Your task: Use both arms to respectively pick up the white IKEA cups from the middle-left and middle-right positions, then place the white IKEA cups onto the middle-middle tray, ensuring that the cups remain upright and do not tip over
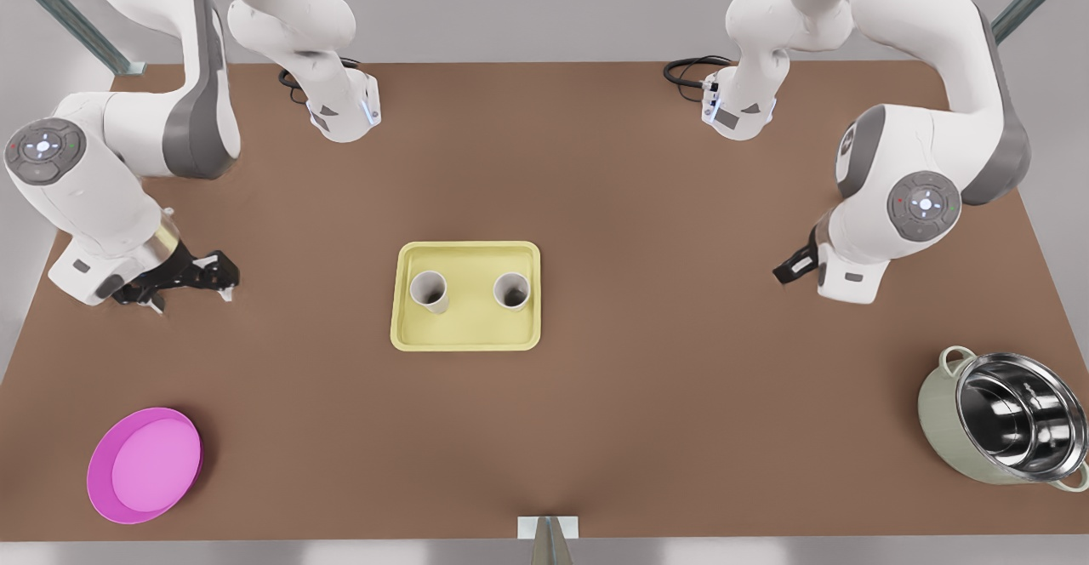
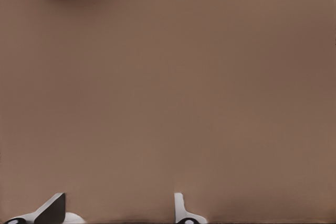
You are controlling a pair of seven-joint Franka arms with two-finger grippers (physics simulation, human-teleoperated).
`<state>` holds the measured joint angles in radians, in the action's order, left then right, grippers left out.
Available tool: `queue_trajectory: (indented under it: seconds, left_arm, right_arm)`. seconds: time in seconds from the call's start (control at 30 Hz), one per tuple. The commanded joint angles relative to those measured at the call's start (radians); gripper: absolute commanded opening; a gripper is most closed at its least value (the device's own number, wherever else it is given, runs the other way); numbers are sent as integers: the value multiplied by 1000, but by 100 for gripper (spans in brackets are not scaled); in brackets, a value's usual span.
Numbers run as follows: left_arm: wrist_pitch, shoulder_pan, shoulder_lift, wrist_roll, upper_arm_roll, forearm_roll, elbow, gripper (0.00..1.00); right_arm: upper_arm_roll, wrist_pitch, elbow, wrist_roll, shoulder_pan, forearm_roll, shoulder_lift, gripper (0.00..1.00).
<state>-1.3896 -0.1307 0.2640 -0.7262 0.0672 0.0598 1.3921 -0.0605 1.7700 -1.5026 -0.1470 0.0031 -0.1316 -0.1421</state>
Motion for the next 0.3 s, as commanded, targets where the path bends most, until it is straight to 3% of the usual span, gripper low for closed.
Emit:
queue_trajectory:
  seconds: [0.0,0.27]
  left_arm:
    - [60,28,-2,827,0,-75,4,100]
    - [93,28,-8,826,6,-74,5,100]
  right_arm:
    - [5,-178,-19,236,5,15,32,100]
    - [30,-196,-47,234,0,56,49,100]
